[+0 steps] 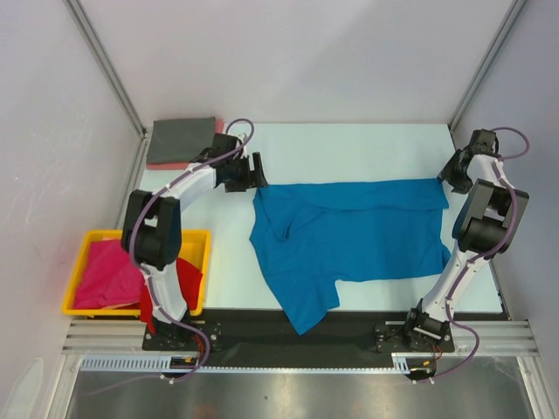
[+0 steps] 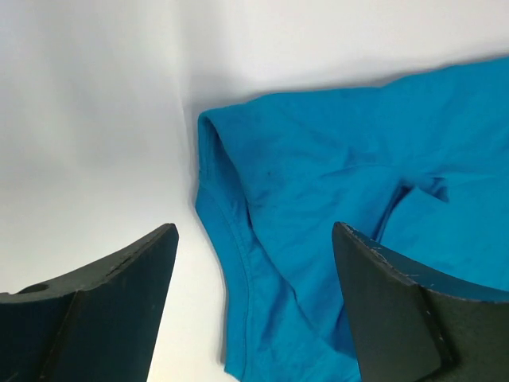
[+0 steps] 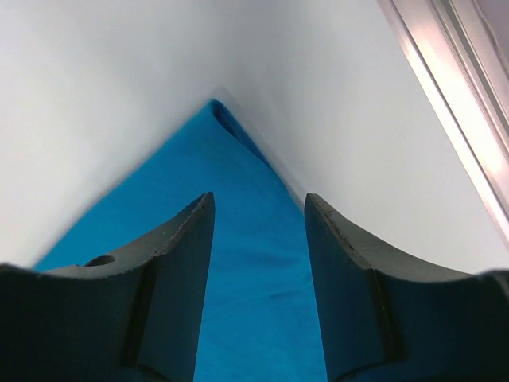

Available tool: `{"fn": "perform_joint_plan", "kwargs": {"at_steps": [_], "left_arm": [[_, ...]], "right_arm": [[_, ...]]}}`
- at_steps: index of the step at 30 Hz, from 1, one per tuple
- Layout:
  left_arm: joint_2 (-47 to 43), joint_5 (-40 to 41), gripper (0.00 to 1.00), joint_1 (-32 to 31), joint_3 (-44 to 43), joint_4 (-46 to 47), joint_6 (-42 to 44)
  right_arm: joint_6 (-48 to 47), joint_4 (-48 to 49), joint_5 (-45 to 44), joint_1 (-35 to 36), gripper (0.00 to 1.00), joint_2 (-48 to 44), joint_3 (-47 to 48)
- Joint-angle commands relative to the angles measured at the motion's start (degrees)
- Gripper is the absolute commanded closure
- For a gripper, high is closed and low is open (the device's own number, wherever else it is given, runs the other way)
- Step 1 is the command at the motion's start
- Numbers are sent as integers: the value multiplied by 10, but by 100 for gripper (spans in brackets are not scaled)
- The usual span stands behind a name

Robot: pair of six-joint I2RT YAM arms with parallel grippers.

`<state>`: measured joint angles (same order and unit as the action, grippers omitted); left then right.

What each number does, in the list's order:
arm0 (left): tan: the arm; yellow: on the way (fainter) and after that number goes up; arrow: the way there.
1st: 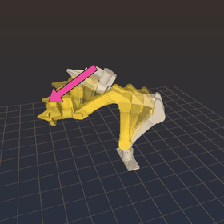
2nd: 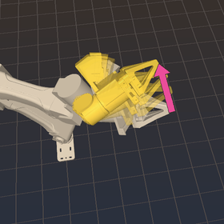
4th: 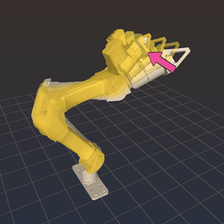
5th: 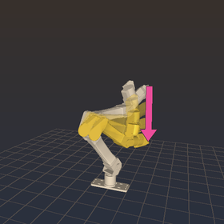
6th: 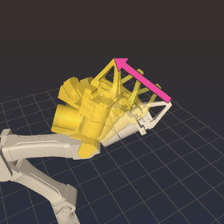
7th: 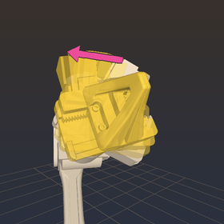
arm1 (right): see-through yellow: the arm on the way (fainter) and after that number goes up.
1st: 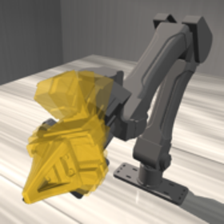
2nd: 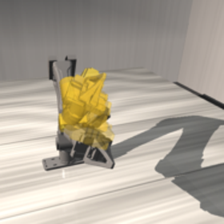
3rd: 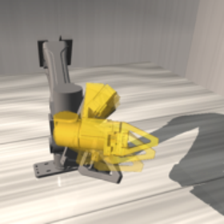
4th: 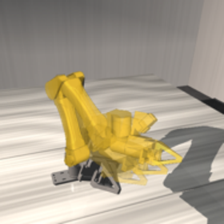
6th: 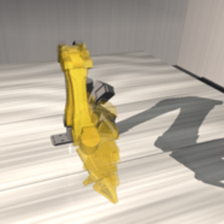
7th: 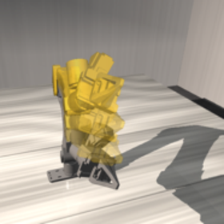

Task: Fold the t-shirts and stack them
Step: Fold the tshirt

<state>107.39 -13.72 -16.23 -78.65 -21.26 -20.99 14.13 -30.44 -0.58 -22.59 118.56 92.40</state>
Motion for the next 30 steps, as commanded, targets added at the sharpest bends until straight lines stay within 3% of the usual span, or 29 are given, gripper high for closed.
{"fn": "perform_joint_plan", "kwargs": {"at_steps": [1,5,11,17,30], "left_arm": [[27,-8,16,3,-60,-14,-21],[75,-31,21,8,-86,-14,-35],[112,-45,22,10,-95,-21,-45],[134,-43,22,11,-95,-29,-43],[172,-64,42,28,-112,-30,-61]], "right_arm": [[-35,62,44,-1,46,0,15],[-50,112,58,2,46,30,1],[-59,107,94,-3,47,76,29],[-48,91,64,-2,47,80,41],[-56,64,132,-3,51,100,52]]}}
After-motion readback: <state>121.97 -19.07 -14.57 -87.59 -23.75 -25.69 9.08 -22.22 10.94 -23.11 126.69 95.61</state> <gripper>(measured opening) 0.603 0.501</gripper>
